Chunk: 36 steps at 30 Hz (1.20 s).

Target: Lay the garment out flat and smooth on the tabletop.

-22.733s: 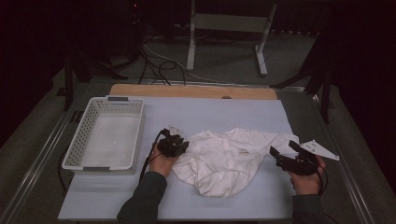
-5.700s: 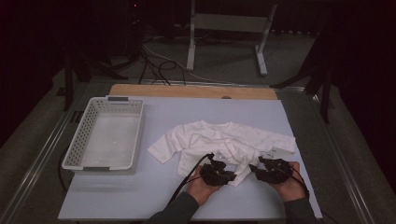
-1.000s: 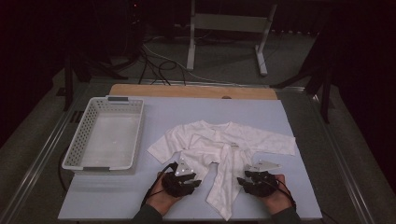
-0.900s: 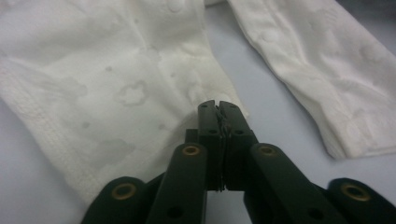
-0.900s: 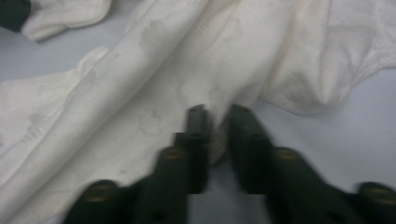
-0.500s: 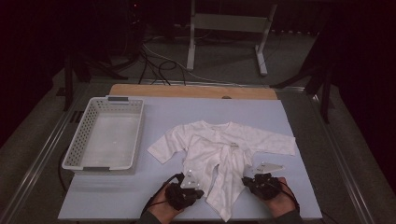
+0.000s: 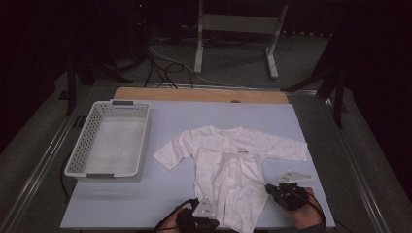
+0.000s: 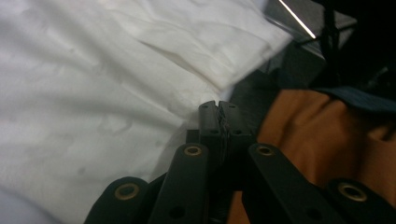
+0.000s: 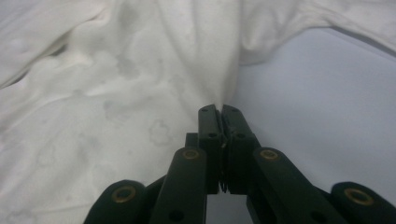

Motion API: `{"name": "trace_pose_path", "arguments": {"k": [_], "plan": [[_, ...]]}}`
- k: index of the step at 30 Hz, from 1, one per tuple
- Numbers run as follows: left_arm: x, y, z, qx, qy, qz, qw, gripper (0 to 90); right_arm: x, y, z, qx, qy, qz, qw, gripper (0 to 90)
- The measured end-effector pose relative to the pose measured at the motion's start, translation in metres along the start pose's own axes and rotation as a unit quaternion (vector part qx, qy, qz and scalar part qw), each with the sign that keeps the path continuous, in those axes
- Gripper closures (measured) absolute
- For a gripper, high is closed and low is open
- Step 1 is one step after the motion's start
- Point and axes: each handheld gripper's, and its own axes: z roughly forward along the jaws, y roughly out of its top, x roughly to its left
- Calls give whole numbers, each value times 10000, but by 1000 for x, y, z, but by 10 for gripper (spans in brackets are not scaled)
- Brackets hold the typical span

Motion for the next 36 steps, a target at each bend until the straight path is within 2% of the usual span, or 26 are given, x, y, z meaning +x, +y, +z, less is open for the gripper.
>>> {"name": "trace_pose_path", "arguments": {"k": [2, 3, 5, 6, 7, 8, 10, 12, 14, 16, 18, 20, 22, 25, 26, 27, 28, 30, 34, 36], "plan": [[-4, 0, 2, -44, -81, 1, 10000, 860, -4, -2, -1, 24, -70, -37, 10000, 876], [-3, 1, 1, -124, -35, -22, 9999, 792, -4, -3, -2, 29, -79, -16, 10000, 876], [3, 2, -6, -317, 169, -158, 9992, 638, -4, -4, -4, -6, -87, 37, 10000, 874], [9, 3, -11, -456, 373, -259, 9979, 587, -5, -4, -4, -30, -71, 53, 10000, 859], [17, 3, -18, -600, 597, -357, 9958, 538, -5, -4, -4, -65, -82, 70, 9999, 835], [25, 2, -24, -783, 786, -480, 9927, 509, -5, -4, -4, -83, -59, 69, 9999, 831], [42, 2, -34, -1001, 1109, -737, 9860, 464, -6, -4, -4, -87, -54, 112, 9999, 835], [58, 3, -40, -1171, 1368, -973, 9788, 436, -6, -3, -4, -97, -47, 120, 9999, 843], [72, 4, -42, -1290, 1496, -1179, 9732, 410, -5, -3, -3, -98, -47, 105, 9999, 844], [83, 6, -40, -1287, 1585, -1271, 9707, 413, -5, -3, -2, -86, -52, 117, 9999, 835], [93, 8, -35, -1254, 1590, -1386, 9694, 410, -5, -3, -2, -104, -37, 148, 9998, 748], [102, 10, -28, -1153, 1600, -1506, 9687, 409, -5, -4, 0, -52, -91, 218, 9997, 642], [109, 11, -22, -1034, 1643, -1560, 9685, 419, -7, -6, 2, 12, -111, 303, 9995, 607], [113, 11, -14, -802, 1717, -1573, 9692, 480, -10, -10, 3, 115, 5, 465, 9989, 607], [113, 11, -11, -720, 1680, -1585, 9703, 518, -10, -10, 3, 97, -2, 467, 9989, 620], [111, 11, -11, -697, 1731, -1518, 9706, 570, -10, -11, 2, 106, 15, 469, 9988, 643], [111, 11, -11, -656, 1602, -1531, 9729, 688, -10, -11, 2, 113, 38, 457, 9989, 697], [110, 11, -10, -606, 1481, -1544, 9750, 869, -9, -10, 2, 147, 150, 476, 9986, 793], [105, 10, -14, -425, 1317, -1448, 9797, 892, -6, -10, 2, 235, 220, 375, 9988, 873], [104, 7, -19, -378, 1318, -1464, 9797, 893, -6, -10, 2, 253, 232, 356, 9988, 878]]}}
